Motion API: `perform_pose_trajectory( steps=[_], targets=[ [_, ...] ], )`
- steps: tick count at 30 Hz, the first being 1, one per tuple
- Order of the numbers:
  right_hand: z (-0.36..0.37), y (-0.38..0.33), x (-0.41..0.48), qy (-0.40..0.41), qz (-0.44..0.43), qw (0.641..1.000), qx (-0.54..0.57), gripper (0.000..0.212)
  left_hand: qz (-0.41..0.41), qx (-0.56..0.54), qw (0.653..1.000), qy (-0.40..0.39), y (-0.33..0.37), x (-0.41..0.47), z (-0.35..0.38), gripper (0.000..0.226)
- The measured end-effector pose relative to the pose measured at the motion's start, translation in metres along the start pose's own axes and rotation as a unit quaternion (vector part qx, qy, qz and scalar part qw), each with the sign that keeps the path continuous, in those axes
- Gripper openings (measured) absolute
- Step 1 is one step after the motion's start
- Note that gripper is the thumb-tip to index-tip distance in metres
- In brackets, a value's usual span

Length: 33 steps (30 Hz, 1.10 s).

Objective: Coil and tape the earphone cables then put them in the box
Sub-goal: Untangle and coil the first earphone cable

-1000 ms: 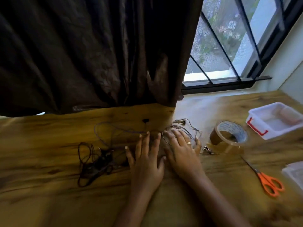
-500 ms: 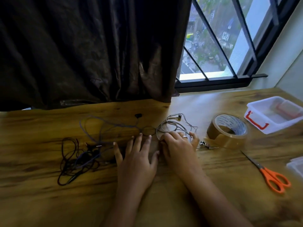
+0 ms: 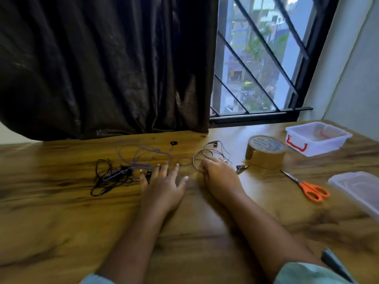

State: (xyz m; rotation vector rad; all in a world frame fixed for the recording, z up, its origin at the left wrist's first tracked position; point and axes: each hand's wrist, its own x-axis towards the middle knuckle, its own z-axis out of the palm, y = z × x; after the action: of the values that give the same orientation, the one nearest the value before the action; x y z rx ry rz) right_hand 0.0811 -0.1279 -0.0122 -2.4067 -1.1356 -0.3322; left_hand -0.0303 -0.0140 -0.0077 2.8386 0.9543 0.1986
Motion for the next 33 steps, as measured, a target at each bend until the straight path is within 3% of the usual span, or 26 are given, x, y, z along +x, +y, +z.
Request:
perform_pose_trajectory(
  steps=[6,9,13,24,30,33],
  targets=[
    [-0.018,-0.003,-0.038,0.029,0.009,1.000,-0.010,0.035,0.018,0.004,1.000,0.024,-0.006,-0.032,-0.004,0.058],
    [-0.031,0.003,-0.053,0.063,0.112,0.992,-0.015,0.044,0.033,-0.016,0.999,0.029,-0.004,-0.050,-0.003,0.055],
    [-0.039,0.012,-0.065,0.024,0.206,0.977,-0.042,0.037,0.062,-0.052,0.996,0.044,0.002,-0.055,0.004,0.050],
    [-0.030,0.018,-0.034,0.027,0.118,0.992,-0.019,0.020,0.091,-0.079,0.992,0.029,0.028,-0.006,0.012,0.043],
    [-0.016,0.022,-0.005,-0.019,0.017,1.000,-0.018,0.041,0.085,-0.131,0.984,0.090,0.029,0.018,0.010,0.019],
    [-0.016,0.022,0.000,-0.029,0.006,0.999,0.023,0.039,0.073,-0.160,0.976,0.131,0.027,0.021,0.010,0.031]
  ],
)
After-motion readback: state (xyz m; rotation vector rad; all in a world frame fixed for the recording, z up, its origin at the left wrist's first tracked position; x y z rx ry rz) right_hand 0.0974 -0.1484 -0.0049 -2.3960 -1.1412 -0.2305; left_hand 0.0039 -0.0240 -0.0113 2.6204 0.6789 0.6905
